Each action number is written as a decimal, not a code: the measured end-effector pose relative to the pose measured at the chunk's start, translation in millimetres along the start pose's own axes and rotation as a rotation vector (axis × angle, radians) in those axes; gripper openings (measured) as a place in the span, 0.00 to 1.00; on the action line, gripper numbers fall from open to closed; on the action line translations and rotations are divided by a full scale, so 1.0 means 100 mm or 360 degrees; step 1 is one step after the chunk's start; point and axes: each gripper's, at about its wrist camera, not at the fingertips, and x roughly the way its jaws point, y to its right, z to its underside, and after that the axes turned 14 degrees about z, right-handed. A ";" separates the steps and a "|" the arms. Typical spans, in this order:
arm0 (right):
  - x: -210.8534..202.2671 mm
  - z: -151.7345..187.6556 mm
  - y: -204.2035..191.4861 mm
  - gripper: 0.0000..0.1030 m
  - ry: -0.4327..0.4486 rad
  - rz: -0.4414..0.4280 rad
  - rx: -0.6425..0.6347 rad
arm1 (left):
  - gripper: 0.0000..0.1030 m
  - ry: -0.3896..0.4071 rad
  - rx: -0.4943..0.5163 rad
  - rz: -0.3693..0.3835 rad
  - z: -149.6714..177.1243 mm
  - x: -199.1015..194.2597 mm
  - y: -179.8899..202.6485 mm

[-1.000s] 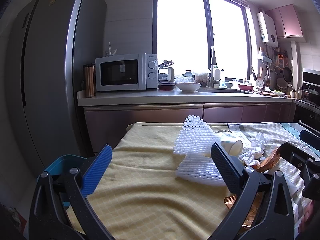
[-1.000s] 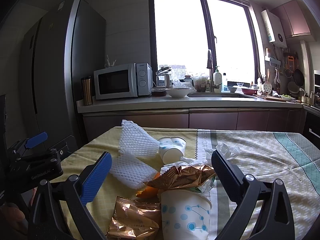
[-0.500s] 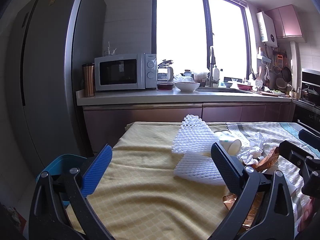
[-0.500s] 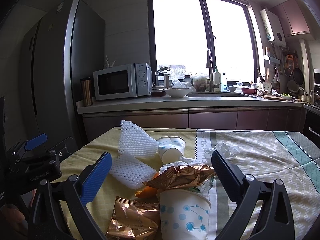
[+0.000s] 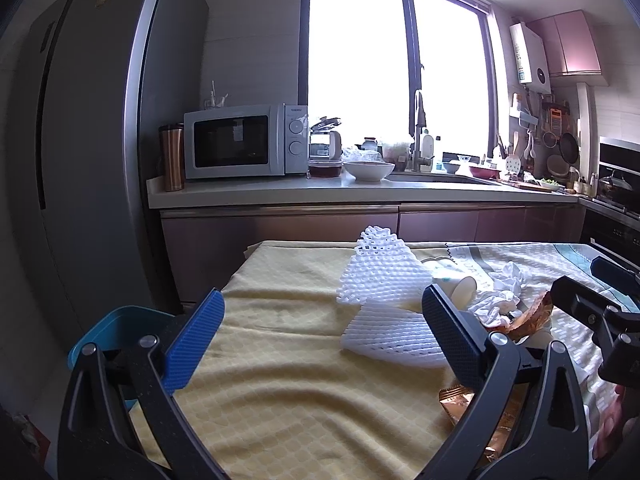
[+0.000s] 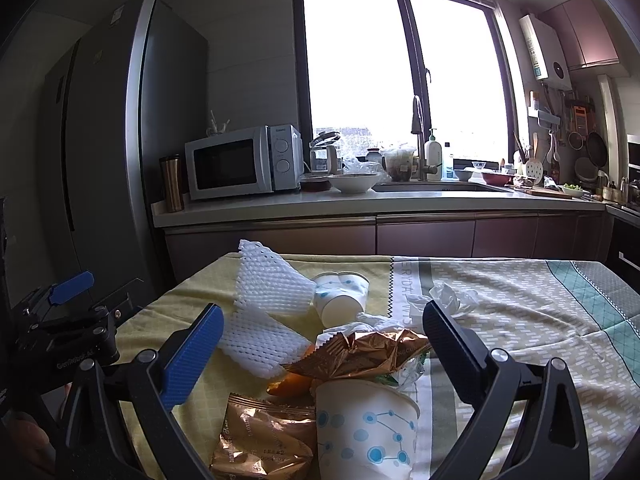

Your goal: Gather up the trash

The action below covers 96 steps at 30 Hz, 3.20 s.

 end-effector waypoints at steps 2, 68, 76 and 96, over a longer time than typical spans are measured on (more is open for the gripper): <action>0.00 0.00 0.01 0.94 0.0000 0.0002 0.0003 | 0.95 -0.0010 0.0000 0.0011 0.01 0.01 0.01; 0.42 0.05 0.33 0.44 -0.0251 -0.0134 0.0115 | 0.06 -0.0859 -0.0208 0.1029 0.67 0.76 0.44; 0.30 -0.07 0.31 0.44 -0.0181 -0.0208 0.0135 | 0.06 -0.0752 -0.0199 0.0979 0.52 0.61 0.29; 0.32 -0.32 -0.65 0.44 -0.0141 -0.0697 0.0019 | 0.05 -0.0481 -0.0382 0.0547 0.14 0.09 -0.93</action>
